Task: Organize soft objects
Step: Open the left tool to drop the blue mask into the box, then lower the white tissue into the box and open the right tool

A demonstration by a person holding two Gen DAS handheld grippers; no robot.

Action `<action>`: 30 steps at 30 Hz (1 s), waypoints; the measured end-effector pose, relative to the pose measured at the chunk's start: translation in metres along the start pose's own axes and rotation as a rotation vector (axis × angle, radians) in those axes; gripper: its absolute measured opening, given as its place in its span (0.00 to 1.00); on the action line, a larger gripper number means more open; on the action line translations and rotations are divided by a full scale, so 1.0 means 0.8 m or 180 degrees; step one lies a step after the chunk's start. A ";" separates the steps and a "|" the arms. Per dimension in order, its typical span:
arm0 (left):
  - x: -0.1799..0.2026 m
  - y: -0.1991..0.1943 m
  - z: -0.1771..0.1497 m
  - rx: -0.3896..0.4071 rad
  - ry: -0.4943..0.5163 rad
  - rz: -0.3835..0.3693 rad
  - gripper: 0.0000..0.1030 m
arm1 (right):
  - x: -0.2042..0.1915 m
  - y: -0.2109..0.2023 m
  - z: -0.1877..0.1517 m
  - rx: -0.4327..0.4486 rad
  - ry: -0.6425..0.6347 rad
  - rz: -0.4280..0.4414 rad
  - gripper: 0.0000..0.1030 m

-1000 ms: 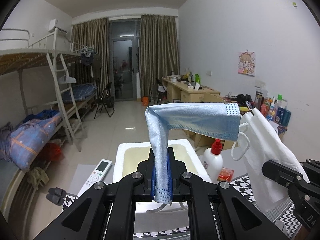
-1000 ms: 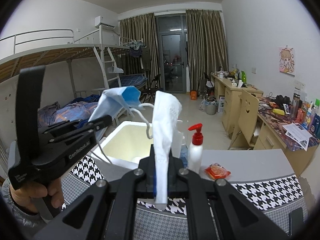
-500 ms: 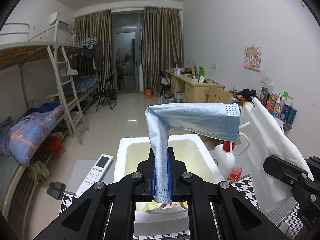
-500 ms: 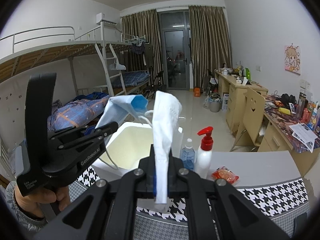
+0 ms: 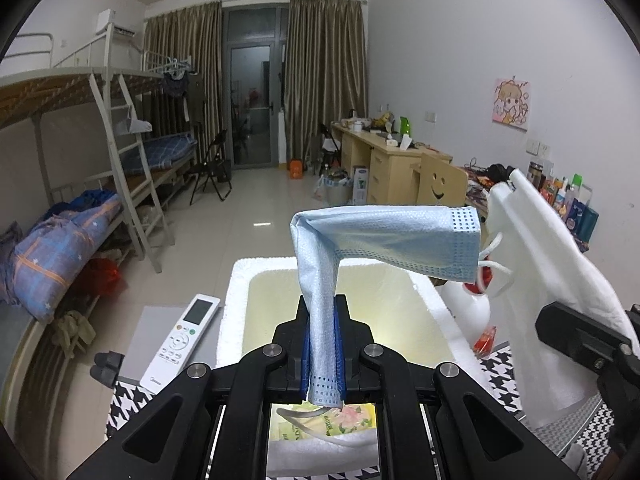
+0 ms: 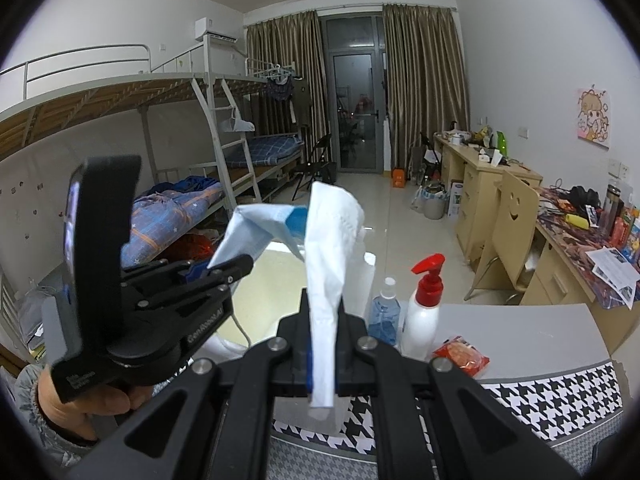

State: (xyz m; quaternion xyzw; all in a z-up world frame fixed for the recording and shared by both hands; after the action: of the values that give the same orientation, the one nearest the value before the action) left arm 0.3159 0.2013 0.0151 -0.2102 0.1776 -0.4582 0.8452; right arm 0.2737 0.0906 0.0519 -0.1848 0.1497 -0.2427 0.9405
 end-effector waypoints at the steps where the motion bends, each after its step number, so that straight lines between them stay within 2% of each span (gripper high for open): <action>1: 0.000 0.003 -0.001 -0.0014 0.0001 -0.0001 0.10 | 0.000 0.002 0.000 -0.0004 0.0001 0.0002 0.08; 7: -0.001 0.022 -0.008 -0.0131 0.0038 0.0025 0.13 | 0.003 0.011 -0.003 -0.0049 0.0018 0.0001 0.08; 9: -0.001 0.027 -0.010 -0.0159 0.0067 0.0046 0.25 | 0.005 0.012 -0.002 -0.0051 0.0024 0.0004 0.08; 11: -0.003 0.028 -0.012 -0.0161 0.0079 0.0062 0.52 | 0.006 0.013 -0.001 -0.0048 0.0029 -0.0004 0.08; 12: -0.004 0.027 -0.011 -0.0139 0.0076 0.0087 0.58 | 0.006 0.014 -0.002 -0.0051 0.0026 -0.0005 0.08; 14: -0.009 0.022 -0.008 -0.0066 0.0077 0.0168 0.78 | 0.008 0.016 -0.001 -0.0053 0.0023 -0.0013 0.08; 16: -0.014 0.018 -0.005 -0.0025 0.0063 0.0200 0.86 | 0.008 0.017 -0.001 -0.0053 0.0032 -0.0007 0.08; 20: -0.022 0.011 -0.002 0.0032 0.0011 0.0243 0.94 | 0.005 0.022 -0.001 -0.0067 0.0015 0.0009 0.08; 30: -0.051 0.005 -0.001 0.0062 -0.0098 0.0359 0.99 | -0.008 0.033 0.006 -0.0088 -0.0075 0.0080 0.08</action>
State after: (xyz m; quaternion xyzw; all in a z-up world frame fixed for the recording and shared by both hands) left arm 0.2973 0.2379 0.0164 -0.1986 0.1716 -0.4083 0.8743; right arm 0.2810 0.1168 0.0463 -0.1988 0.1443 -0.2266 0.9425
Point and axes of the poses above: each gripper's, at about its wrist camera, not at the fingertips, and y roughly the way its jaws point, x to its right, z to its top, the point moved 7 cm from there along y, roughly the way its jaws point, and after that the axes turned 15 degrees about z, right-handed, at the moved point
